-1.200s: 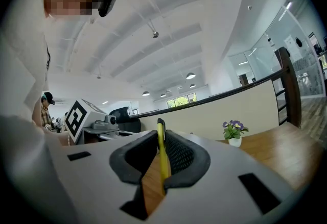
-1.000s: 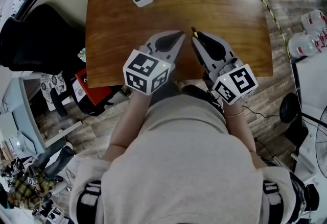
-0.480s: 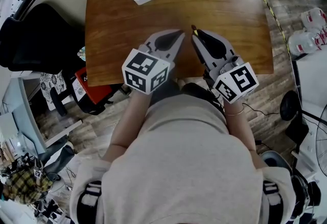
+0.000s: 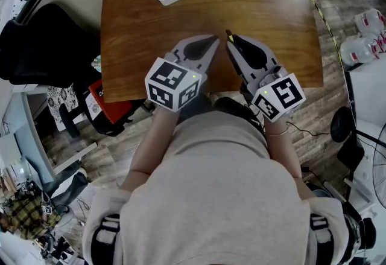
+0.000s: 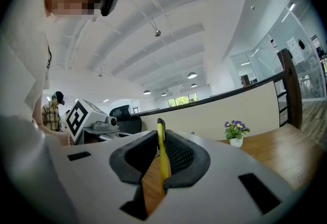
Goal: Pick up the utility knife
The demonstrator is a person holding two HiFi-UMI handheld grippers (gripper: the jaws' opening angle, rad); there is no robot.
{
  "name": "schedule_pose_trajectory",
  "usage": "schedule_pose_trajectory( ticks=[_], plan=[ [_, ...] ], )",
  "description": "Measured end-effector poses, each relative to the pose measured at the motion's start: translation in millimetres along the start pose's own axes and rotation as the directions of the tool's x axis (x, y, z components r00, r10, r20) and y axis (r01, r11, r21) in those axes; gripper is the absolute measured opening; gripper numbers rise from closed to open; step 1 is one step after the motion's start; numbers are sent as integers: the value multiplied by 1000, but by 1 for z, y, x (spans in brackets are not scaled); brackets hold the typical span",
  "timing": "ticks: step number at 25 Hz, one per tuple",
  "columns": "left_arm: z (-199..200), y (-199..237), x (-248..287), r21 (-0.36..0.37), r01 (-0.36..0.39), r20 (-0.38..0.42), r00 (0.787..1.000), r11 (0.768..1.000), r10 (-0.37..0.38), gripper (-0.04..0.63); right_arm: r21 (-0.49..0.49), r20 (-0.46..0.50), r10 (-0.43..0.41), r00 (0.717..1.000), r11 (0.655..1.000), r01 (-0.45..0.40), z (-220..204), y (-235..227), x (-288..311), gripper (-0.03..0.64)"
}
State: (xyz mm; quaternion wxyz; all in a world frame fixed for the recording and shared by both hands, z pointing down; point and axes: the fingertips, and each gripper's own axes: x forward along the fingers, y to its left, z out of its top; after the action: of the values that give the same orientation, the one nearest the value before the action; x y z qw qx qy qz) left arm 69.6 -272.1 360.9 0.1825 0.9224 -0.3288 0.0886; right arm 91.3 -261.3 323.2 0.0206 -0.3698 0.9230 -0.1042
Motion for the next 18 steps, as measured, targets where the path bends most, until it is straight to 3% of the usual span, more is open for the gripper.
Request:
schedule_pose_trajectory(
  ticks=[18],
  plan=[
    [2, 4, -1, -11, 14, 9, 1000, 1000, -14, 14, 2, -11, -26, 1000, 1000, 26, -2, -1, 4, 63]
  ],
)
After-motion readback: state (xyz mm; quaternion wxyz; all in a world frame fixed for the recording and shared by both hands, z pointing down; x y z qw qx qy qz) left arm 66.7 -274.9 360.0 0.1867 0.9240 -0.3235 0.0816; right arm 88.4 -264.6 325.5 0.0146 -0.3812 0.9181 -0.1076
